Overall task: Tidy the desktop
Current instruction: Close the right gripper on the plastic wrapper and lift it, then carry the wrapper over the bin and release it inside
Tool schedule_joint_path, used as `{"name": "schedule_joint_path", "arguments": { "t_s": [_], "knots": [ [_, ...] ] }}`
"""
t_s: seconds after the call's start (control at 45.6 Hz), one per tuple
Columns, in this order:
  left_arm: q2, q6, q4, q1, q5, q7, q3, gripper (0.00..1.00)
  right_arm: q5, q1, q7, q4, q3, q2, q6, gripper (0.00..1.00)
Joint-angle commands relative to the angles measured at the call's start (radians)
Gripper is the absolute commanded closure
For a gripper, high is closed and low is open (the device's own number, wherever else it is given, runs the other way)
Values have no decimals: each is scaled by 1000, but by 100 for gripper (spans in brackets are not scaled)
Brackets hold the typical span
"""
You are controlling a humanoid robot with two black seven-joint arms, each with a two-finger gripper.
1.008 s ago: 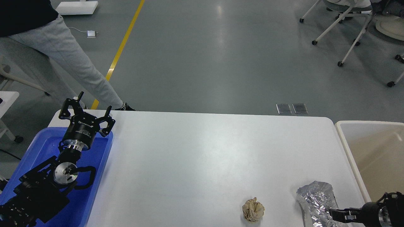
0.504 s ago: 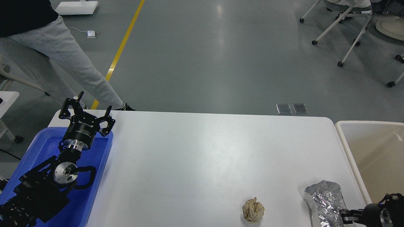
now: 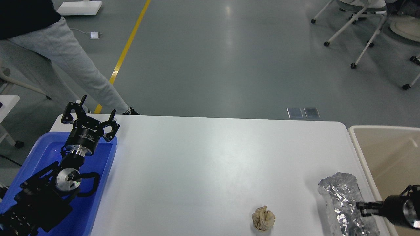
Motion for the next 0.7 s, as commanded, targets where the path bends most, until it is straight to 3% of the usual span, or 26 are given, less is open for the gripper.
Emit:
{"name": "schedule_joint_path", "arguments": {
  "t_s": [0.0, 0.175, 0.482, 0.68],
  "knots": [
    [0, 0, 0, 0, 0, 0, 0, 0, 113, 118, 1, 118, 0, -139, 85, 100],
    [0, 0, 0, 2, 0, 0, 0, 0, 176, 241, 7, 172, 0, -225, 211, 100],
    [0, 0, 0, 2, 0, 0, 0, 0, 239, 529, 9, 186, 0, -276, 422, 100],
    [0, 0, 0, 2, 0, 0, 0, 0, 256, 638, 9, 184, 0, -301, 456, 100]
  ]
}}
